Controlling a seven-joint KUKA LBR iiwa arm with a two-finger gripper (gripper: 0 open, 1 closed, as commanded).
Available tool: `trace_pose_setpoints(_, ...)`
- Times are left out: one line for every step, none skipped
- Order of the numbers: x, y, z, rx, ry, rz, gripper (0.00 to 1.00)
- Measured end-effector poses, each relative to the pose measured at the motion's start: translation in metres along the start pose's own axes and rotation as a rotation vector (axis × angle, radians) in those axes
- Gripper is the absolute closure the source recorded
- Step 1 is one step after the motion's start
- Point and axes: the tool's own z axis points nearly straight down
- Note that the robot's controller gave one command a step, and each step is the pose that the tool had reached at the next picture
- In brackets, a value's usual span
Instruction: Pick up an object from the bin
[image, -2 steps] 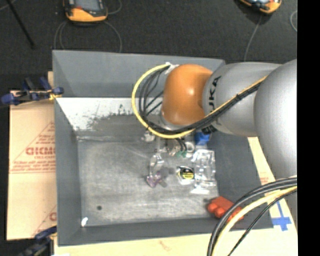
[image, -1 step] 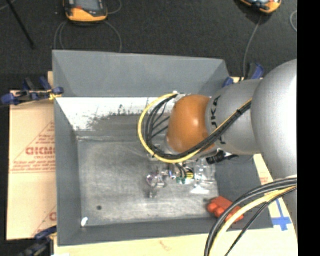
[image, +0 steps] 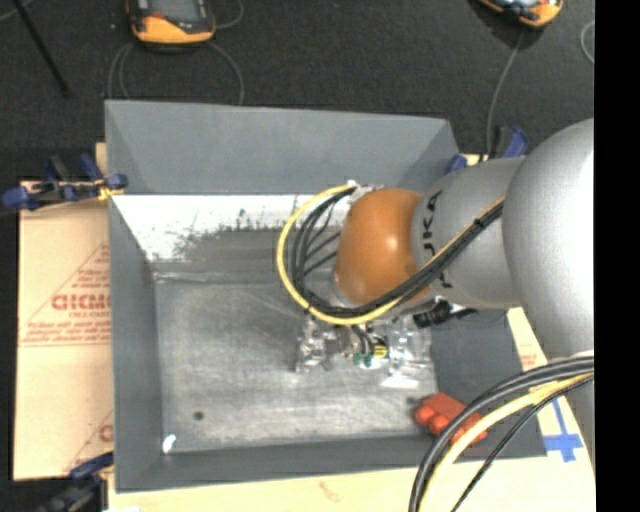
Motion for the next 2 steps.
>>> trace_pose_setpoints(-0.031, -0.011, -0.026, 0.004, 0.008, -0.001, 1.0)
trace_pose_setpoints(-0.031, -0.012, -0.085, 0.003, 0.006, 0.043, 1.0)
